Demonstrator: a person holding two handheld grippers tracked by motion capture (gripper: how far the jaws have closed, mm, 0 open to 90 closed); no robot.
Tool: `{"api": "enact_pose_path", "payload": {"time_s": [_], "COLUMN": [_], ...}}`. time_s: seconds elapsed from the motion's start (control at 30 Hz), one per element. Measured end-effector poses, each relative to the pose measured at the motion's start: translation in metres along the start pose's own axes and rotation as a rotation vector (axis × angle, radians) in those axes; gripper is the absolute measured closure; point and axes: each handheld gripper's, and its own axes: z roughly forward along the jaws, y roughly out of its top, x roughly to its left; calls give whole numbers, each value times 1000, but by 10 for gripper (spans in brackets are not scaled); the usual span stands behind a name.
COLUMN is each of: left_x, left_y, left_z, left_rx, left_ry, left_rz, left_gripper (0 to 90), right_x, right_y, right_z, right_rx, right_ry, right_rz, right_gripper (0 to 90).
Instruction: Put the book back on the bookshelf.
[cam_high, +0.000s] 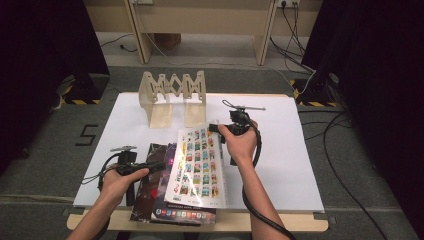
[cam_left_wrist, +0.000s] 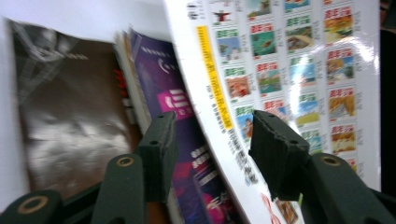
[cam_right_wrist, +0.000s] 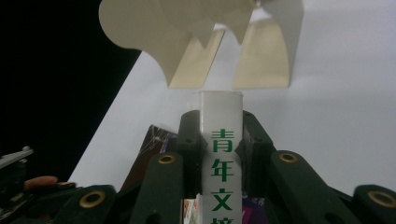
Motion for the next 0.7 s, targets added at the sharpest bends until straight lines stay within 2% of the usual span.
{"api": "enact_pose_path", "payload": {"time_s": [0.13,0.17,0.37,0.4,0.47,0.5,0.6,0.7], "left_x": [2,2,1,1,1,1,3,5], "left_y": [-4,-4,-6,-6,-7,-8,-10,-12], "left_z": [-7,-8,-17,-18,-21,-22,-24,-28], "left_rx": [-21,-22,-46,-46,-52,-51,-54,-55], "left_ry": [31,34,65,67,78,82,91,96], "left_rz": [23,26,53,59,63,65,58,50], "left_gripper": [468,466,458,455,453,450,450,449], "right_x": [14,20,34,40,43,50,55,63], "right_y": [5,8,14,17,18,22,26,34], "right_z": [-10,-13,-17,-17,-18,-18,-18,-16], "right_rx": [-50,-72,-119,-134,-141,-158,-171,-206], "right_ry": [-36,-56,-90,-101,-108,-121,-128,-156], "right_rz": [-42,-72,-122,-133,-142,-160,-170,-191], "right_gripper": [740,741,740,741,740,741,740,741]}}
